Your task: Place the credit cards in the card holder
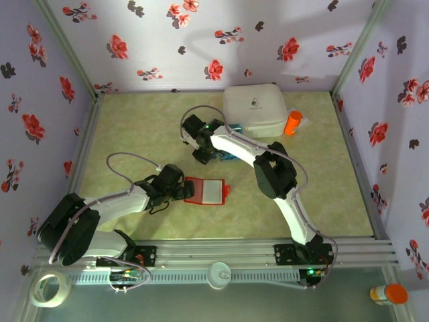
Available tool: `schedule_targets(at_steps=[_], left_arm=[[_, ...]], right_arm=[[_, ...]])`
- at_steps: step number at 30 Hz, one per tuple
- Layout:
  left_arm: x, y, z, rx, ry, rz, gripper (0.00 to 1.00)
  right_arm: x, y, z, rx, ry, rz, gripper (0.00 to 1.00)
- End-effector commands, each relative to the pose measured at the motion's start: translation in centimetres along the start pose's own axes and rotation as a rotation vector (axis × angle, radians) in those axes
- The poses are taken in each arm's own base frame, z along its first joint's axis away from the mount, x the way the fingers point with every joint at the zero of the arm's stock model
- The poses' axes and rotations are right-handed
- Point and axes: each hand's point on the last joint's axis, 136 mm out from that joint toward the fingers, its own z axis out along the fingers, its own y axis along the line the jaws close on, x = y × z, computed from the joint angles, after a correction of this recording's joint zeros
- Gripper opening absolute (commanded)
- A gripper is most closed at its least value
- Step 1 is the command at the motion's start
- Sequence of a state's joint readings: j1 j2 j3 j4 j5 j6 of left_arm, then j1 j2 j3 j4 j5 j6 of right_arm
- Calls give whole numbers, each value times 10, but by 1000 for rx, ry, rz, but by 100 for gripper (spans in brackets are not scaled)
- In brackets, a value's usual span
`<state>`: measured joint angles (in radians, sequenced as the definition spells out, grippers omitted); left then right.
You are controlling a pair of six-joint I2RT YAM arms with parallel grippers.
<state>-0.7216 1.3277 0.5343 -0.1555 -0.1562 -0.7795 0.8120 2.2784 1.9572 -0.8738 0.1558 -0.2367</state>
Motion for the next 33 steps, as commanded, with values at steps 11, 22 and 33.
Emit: schedule_targets(at_steps=[11,22,33], left_arm=[[8,6,8,-16,20,-6,100],[7,5,9,-15,22,-6,100],[7,5,9,-14,22,-6,100]], right_arm=[[-1,-1,-6,26,8,-46,40],[-4,-5,-15,40,-9,-56,28],[-6,-3,-22,44,-17,-76,15]])
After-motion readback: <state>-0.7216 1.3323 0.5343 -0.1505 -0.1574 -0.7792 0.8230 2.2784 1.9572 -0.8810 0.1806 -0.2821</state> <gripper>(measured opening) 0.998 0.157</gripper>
